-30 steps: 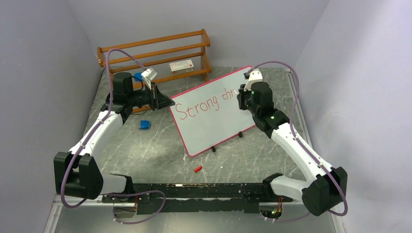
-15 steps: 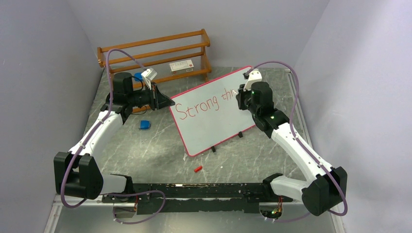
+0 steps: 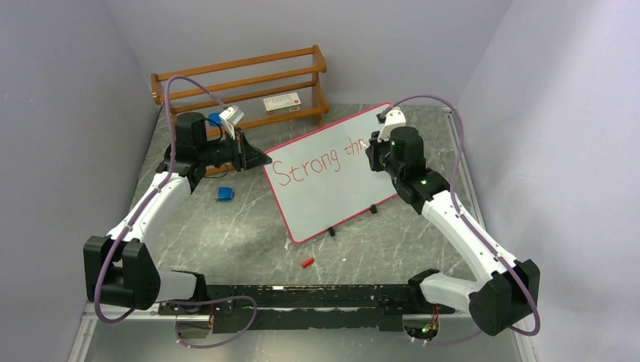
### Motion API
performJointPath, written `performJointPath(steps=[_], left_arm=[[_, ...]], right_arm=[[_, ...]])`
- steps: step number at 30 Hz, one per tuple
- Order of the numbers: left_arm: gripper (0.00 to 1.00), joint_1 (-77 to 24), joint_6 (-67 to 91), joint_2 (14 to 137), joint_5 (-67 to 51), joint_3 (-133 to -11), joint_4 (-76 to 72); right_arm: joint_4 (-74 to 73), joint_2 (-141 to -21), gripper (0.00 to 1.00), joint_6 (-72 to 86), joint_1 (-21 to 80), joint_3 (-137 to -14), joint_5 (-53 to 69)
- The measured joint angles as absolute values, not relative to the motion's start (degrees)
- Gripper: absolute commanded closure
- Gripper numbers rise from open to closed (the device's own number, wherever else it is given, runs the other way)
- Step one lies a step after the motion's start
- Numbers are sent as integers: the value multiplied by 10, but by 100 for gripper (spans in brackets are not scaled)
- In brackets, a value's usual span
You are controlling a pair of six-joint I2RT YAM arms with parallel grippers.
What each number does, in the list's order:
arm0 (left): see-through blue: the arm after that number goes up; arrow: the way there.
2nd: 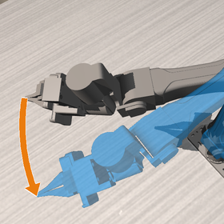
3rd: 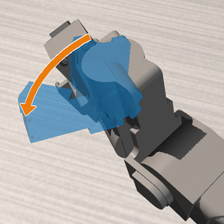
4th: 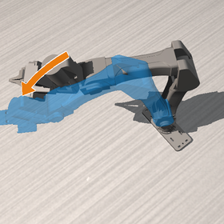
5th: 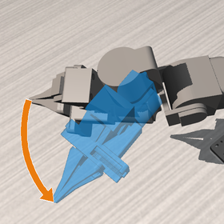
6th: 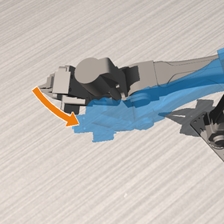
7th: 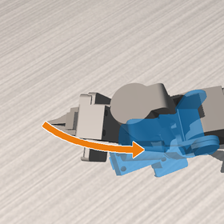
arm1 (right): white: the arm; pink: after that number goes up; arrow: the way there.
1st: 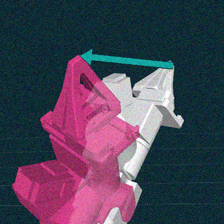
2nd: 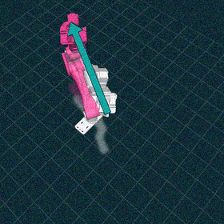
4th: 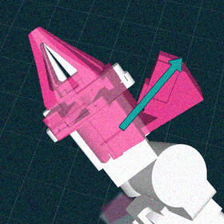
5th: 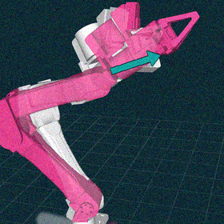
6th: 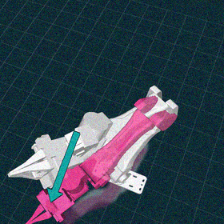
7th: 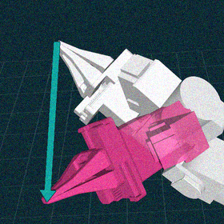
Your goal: Write a sentence on the whiteboard
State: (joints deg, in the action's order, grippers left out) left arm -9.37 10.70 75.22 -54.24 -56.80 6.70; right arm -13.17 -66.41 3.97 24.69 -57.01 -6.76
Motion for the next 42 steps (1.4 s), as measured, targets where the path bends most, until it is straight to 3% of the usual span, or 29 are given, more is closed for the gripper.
performJointPath(steps=[42], left_arm=[[95,-94,107,752,-542,-568,67]], right_arm=[[-136,-667,100,40,227,-570,-68]])
